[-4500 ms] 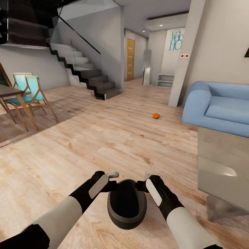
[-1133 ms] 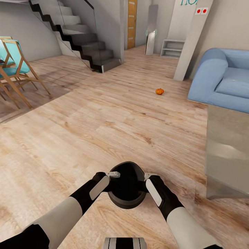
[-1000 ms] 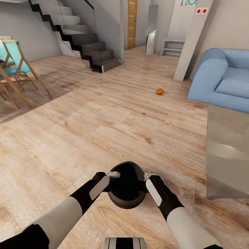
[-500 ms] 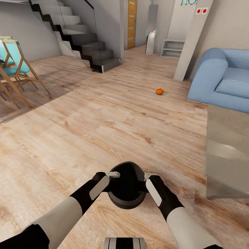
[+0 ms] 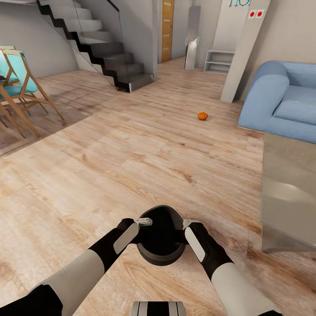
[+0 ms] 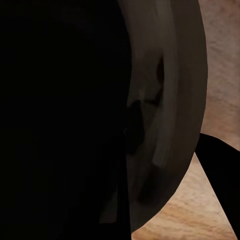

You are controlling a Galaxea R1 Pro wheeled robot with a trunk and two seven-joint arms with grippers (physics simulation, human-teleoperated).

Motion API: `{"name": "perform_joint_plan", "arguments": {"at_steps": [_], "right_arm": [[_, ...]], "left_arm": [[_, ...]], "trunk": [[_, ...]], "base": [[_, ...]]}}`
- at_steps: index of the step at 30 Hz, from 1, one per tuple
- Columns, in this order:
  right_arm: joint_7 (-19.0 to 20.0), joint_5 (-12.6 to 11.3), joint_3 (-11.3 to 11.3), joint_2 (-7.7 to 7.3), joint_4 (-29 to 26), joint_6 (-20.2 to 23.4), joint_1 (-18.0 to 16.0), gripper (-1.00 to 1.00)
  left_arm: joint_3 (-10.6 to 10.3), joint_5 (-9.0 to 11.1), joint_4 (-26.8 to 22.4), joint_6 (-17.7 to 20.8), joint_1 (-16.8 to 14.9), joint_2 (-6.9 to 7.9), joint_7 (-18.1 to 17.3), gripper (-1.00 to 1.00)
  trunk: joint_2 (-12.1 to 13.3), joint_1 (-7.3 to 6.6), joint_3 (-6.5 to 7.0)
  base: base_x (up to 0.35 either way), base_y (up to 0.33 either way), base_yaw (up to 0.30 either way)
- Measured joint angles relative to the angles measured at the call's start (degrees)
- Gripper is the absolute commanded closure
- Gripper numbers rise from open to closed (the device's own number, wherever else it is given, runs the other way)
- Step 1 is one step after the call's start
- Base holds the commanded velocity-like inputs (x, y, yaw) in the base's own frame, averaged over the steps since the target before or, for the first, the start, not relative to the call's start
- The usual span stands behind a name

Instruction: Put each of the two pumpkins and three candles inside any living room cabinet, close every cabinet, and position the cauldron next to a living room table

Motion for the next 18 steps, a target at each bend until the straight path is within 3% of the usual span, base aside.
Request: {"name": "perform_joint_plan", "arguments": {"at_steps": [18], "right_arm": [[-0.1,0.2,0.1,0.0,-1.0,0.7,0.0,1.0]], "left_arm": [[0.0,0.1,0.1,0.0,0.0,0.01,-0.1,-1.0]], "trunk": [[-0.1,0.05,-0.66]], "base": [[0.0,0.0,0.0]]}}
